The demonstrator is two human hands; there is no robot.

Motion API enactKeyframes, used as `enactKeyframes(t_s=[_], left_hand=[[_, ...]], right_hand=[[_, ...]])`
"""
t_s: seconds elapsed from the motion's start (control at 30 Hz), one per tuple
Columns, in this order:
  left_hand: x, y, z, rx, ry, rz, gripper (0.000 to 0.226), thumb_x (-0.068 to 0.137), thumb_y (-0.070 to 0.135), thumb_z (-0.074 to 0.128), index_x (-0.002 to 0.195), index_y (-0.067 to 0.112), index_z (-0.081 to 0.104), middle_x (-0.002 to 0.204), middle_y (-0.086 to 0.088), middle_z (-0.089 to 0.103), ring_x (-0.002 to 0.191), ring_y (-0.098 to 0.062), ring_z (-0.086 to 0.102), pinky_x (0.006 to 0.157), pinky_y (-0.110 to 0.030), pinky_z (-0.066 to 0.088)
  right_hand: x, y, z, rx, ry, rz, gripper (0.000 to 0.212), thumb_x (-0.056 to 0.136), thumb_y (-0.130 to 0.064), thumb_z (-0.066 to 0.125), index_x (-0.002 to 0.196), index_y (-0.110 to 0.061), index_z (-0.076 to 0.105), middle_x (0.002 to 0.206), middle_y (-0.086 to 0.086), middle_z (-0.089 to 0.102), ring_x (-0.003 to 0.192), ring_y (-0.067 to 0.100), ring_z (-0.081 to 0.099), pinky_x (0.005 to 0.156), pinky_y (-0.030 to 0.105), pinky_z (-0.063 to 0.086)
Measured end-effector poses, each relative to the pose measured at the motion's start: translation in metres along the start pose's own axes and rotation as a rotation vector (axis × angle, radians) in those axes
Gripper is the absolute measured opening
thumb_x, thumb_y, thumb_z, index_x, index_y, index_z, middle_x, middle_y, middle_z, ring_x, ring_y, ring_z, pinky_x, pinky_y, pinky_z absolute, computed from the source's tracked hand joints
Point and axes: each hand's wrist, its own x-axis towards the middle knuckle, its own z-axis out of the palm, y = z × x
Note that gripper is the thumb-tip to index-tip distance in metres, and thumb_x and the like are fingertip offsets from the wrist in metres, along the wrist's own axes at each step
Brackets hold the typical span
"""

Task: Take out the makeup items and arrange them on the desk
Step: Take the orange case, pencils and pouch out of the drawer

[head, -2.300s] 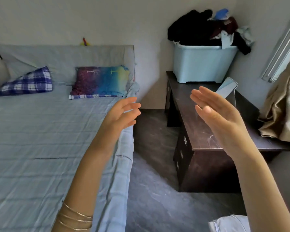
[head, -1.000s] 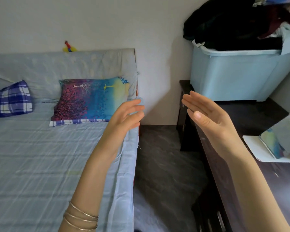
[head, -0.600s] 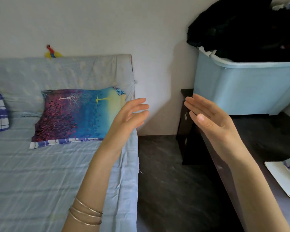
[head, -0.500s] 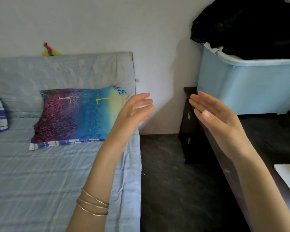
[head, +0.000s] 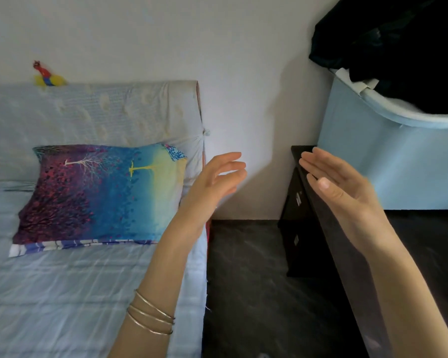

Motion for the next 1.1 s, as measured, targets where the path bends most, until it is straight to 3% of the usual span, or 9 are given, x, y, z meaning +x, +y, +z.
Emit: enactKeyframes(t_s=[0.13,0.3,0.5,0.83,1.1], left_hand=[[0.055,-0.006,0.013,-0.025,0.032,-0.007,0.037,0.080,0.021,0.064,0.116,0.023,0.057,0.117,0.000,0.062,0.119,-0.019,0.055,0.088,-0.022,0.049],[0.102,-0.027,0.019,-0.026,0.040,-0.033,0.039,0.074,0.031,0.057,0.113,0.028,0.057,0.119,0.002,0.062,0.117,-0.014,0.056,0.094,-0.026,0.047],[0.168,-0.047,0.010,0.007,0.005,-0.069,0.037,0.075,0.032,0.056,0.112,0.028,0.056,0.120,0.002,0.061,0.116,-0.014,0.056,0.092,-0.025,0.048],[0.300,-0.077,-0.034,-0.008,-0.137,-0.142,0.034,0.076,0.034,0.057,0.110,0.036,0.059,0.117,0.008,0.063,0.113,-0.009,0.058,0.099,-0.034,0.047],[0.368,-0.117,-0.056,-0.001,-0.246,-0.242,0.042,0.077,0.036,0.055,0.118,0.030,0.056,0.120,0.007,0.062,0.114,-0.008,0.057,0.092,-0.026,0.048]], right_hand=[[0.049,0.018,-0.031,0.022,0.005,0.029,0.084,0.059,-0.061,0.078,0.128,-0.022,0.051,0.134,-0.001,0.058,0.128,0.012,0.050,0.109,0.028,0.037],[0.097,0.041,-0.053,0.046,-0.005,0.078,0.086,0.055,-0.060,0.080,0.125,-0.020,0.053,0.132,0.002,0.059,0.126,0.012,0.052,0.097,0.018,0.045],[0.146,0.076,-0.061,0.037,-0.015,0.132,0.083,0.056,-0.060,0.080,0.125,-0.022,0.053,0.132,0.000,0.059,0.128,0.012,0.050,0.106,0.024,0.040],[0.243,0.121,-0.043,0.016,0.168,0.198,0.087,0.053,-0.060,0.081,0.125,-0.020,0.053,0.131,0.000,0.059,0.126,0.012,0.052,0.104,0.023,0.042],[0.289,0.163,-0.032,0.000,0.298,0.271,0.086,0.054,-0.061,0.080,0.125,-0.020,0.052,0.131,0.000,0.059,0.126,0.012,0.052,0.103,0.024,0.042]])
